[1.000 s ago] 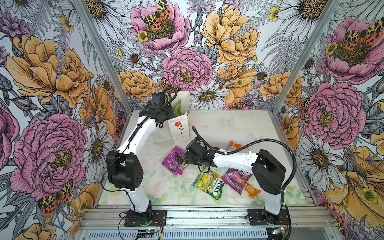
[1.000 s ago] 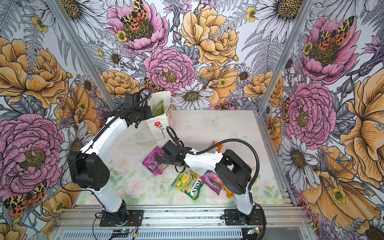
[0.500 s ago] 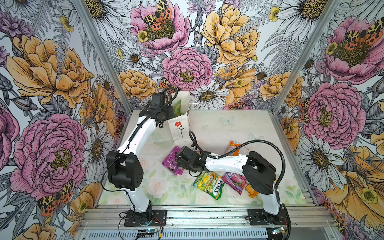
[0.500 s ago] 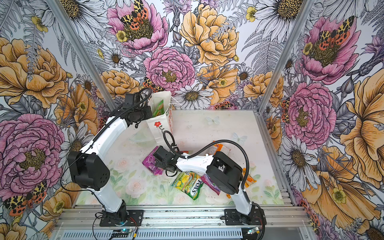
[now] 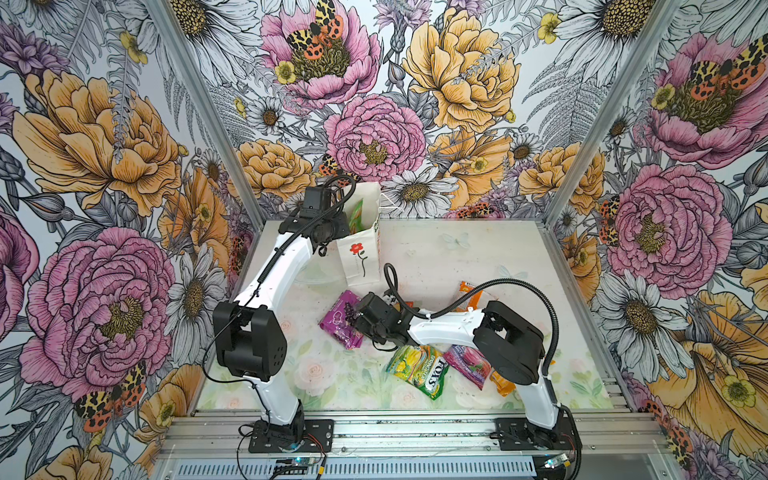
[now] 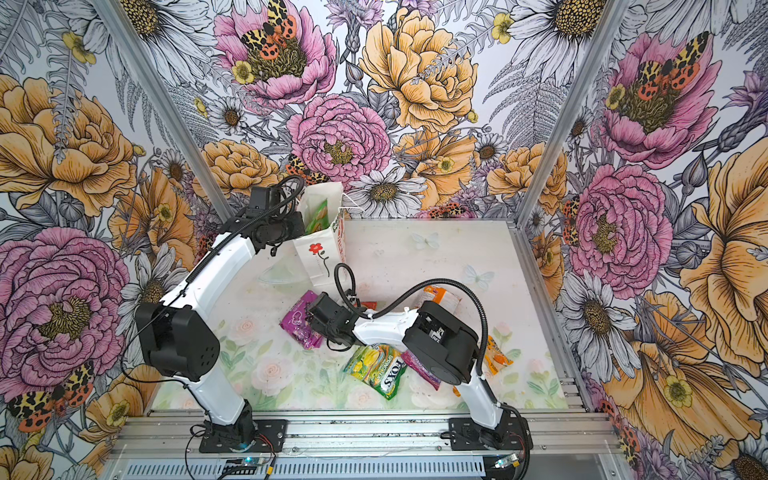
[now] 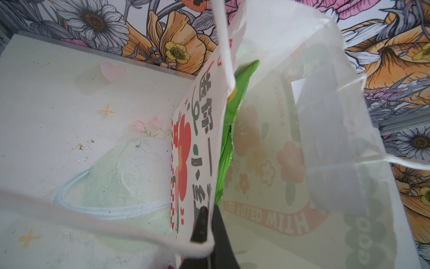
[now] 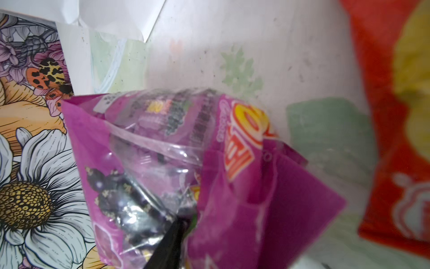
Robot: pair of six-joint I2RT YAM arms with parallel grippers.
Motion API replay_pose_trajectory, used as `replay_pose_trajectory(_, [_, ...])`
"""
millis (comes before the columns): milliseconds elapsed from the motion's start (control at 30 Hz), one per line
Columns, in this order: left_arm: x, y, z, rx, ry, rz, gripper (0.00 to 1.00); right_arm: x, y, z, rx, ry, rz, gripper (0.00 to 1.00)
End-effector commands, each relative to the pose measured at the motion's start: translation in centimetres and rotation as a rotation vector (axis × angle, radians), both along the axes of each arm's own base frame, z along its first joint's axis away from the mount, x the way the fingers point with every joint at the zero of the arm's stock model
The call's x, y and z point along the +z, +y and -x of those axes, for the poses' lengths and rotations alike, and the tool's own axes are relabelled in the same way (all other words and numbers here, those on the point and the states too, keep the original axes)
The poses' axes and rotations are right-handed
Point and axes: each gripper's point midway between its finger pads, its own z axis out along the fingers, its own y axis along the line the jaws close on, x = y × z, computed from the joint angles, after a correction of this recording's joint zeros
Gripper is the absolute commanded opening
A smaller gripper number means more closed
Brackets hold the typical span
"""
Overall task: Place the snacks into the paper bag
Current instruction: 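Lower the right gripper onto the purple candy bag and close on it, then lift the purple candy bag with the right gripper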
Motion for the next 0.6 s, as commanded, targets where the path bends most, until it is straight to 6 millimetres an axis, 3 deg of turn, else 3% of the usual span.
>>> replay_pose_trajectory(0, [2.9,-0.6,0.2,-0.031,-0.076,0.008,0.00,-4.9,-2.4,1.5,-0.052,0.098,0.039,0.29])
replay_pose_trajectory(367, [2.8,-0.8,0.2,-0.038,-0.076,0.001,0.00,-3.4,-3.6,1.2,-0.075,0.035,0.031,0.12])
replay_pose_trajectory(567, [2.8,-0.9,0.3,-0.038,-0.079,-0.024,0.00,-1.6,-3.8,0.7,-0.073,-0.020,0.019,0.05])
